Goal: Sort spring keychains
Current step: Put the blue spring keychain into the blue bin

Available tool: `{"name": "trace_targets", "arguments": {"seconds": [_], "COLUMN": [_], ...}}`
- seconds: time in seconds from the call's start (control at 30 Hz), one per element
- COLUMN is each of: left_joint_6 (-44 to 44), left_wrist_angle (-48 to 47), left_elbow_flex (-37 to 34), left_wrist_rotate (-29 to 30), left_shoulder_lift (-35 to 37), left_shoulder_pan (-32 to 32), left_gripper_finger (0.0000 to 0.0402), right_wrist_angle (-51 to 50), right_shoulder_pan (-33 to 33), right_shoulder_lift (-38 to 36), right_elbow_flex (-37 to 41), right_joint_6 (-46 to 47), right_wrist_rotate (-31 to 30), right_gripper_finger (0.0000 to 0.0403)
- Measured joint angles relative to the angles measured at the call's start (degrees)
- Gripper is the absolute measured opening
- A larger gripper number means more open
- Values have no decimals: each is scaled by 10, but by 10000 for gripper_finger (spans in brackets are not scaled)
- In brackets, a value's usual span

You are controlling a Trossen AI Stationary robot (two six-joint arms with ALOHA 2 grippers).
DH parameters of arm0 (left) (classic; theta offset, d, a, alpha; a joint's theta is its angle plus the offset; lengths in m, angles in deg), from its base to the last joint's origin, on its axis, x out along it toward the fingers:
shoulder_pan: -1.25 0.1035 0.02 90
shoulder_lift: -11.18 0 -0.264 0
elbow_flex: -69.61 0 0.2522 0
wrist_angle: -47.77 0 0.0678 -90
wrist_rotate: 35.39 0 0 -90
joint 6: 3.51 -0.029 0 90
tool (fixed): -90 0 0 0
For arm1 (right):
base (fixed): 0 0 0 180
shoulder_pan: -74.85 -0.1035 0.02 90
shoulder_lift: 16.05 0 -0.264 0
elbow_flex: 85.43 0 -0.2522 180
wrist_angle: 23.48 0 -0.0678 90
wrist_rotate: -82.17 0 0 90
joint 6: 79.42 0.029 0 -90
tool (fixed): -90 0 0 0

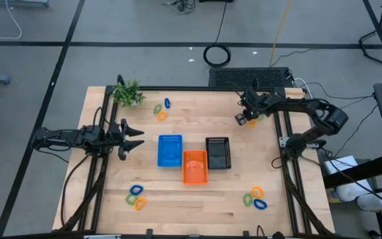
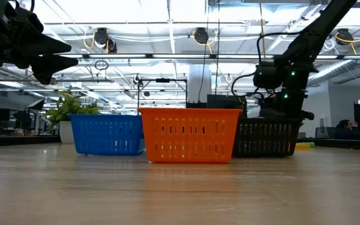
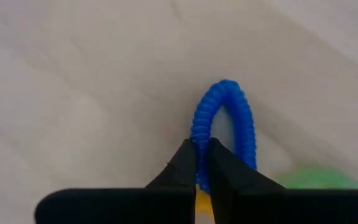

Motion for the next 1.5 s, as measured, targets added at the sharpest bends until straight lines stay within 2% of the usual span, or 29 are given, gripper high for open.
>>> {"name": "trace_targets", "arguments": {"seconds": [0.3,0.57,0.67,0.93,1.5], "left_joint_6": [0,0,0,0,0], "left_wrist_angle": [0,0,0,0,0], "left_elbow_flex": [0,0,0,0,0], "left_wrist_rotate": [0,0,0,0,0], "left_shoulder_lift": [0,0,0,0,0], "left_shoulder_pan": [0,0,0,0,0], "left_gripper_finger": [214,214,214,214,214], "right_wrist_angle": [14,46,58,73,175], "right_shoulder_pan": [-15,-77,-114,-218,-451], "right_shoulder_lift": [-115,-189,-205,-223,-223], "right_elbow_flex": [-2,-3,-3,-4,-4], "right_joint_6": [-6,-8,-8,-22,-68], "right_wrist_rotate": [2,61,63,63,59], "right_gripper_finger": [3,2,2,2,2]}}
